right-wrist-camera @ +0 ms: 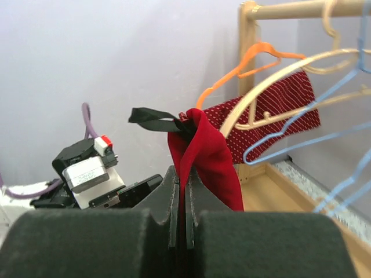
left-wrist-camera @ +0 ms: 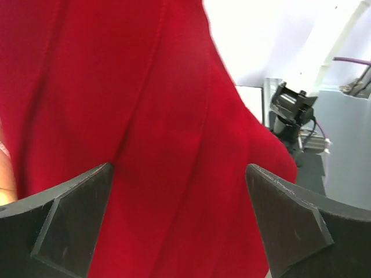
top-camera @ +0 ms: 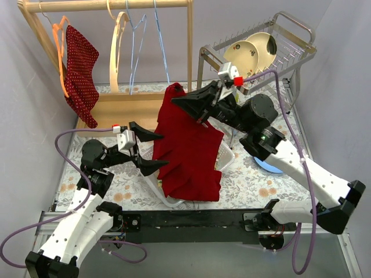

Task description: Remove the skirt from the hanger

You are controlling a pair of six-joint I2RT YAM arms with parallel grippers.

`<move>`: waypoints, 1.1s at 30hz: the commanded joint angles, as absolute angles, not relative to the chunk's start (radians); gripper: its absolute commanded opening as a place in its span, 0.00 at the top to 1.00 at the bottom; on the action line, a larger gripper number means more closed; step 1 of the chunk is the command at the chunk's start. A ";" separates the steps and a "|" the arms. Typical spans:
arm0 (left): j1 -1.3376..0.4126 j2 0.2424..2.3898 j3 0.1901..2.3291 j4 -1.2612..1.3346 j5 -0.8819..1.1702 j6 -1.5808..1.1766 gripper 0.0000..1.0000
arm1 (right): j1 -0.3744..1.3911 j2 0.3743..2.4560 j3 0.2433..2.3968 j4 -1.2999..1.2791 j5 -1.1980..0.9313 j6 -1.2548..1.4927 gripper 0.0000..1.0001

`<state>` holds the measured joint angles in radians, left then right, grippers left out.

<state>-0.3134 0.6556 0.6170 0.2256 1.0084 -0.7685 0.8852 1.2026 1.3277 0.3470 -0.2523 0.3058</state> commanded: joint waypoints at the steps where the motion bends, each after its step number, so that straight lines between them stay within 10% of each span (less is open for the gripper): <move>1: -0.322 0.641 0.586 0.282 1.029 -0.785 0.02 | 0.884 1.273 1.408 0.603 -0.481 0.189 0.99; 18: -0.324 0.546 0.552 0.241 0.959 -0.732 0.07 | 0.735 1.569 1.599 0.896 -1.058 0.423 0.99; 33: -0.325 0.465 0.773 -0.046 0.481 -0.477 0.03 | 0.703 1.739 1.818 0.974 -1.233 0.604 0.99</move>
<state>-0.3229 0.4175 0.7567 0.0536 0.5900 -0.5579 0.7071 1.7103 1.6878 0.9081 -1.2163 0.5564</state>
